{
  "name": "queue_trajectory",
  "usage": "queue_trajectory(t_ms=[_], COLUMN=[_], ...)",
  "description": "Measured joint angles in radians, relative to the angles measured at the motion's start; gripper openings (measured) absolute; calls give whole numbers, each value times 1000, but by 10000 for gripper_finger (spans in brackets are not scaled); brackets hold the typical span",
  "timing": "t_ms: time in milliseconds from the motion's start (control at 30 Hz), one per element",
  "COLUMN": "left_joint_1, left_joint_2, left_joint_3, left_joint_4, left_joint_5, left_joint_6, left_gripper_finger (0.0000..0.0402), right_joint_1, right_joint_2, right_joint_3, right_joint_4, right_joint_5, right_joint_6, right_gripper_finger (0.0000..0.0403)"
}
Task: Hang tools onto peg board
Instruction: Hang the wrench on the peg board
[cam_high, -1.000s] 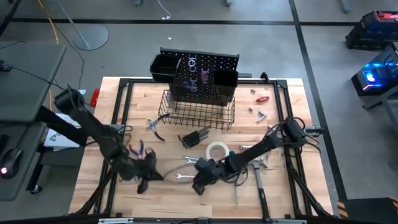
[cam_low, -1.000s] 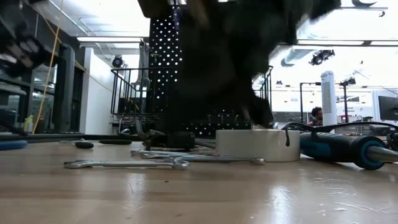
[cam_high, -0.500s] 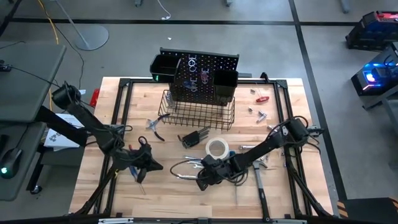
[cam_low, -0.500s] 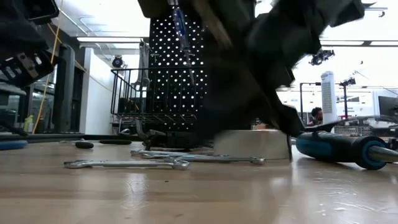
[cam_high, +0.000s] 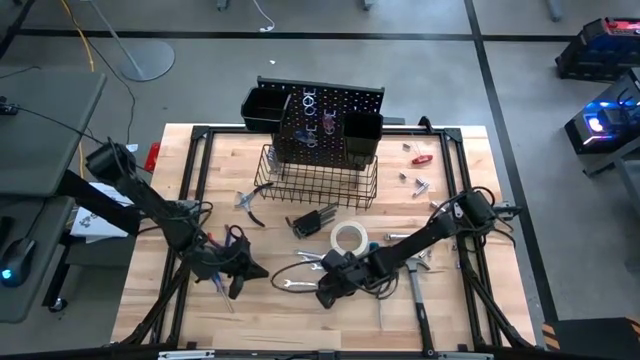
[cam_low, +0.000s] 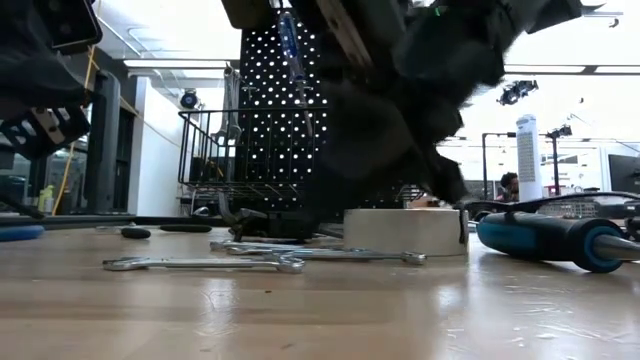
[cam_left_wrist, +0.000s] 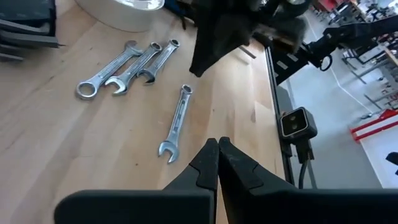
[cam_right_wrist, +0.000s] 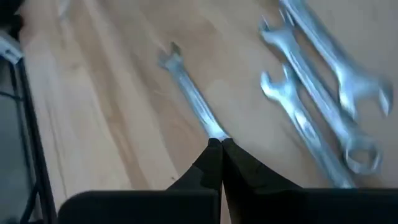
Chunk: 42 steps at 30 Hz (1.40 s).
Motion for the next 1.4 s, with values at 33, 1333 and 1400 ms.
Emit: queue_trajectory(t_ms=[33, 1333, 1400], left_joint_1=[0, 5, 5], left_joint_2=[10, 40, 40], left_joint_3=[0, 0, 0], left_joint_4=[14, -81, -106], left_joint_5=[0, -10, 2], left_joint_6=[-2, -22, -18], left_gripper_finger=[0, 0, 0], right_joint_1=[0, 14, 14], right_joint_2=[0, 189, 189], right_joint_3=[27, 228, 228], right_joint_4=[-31, -260, -294], right_joint_5=[14, -7, 5], right_joint_6=[-40, -202, -202], right_gripper_finger=[0, 0, 0])
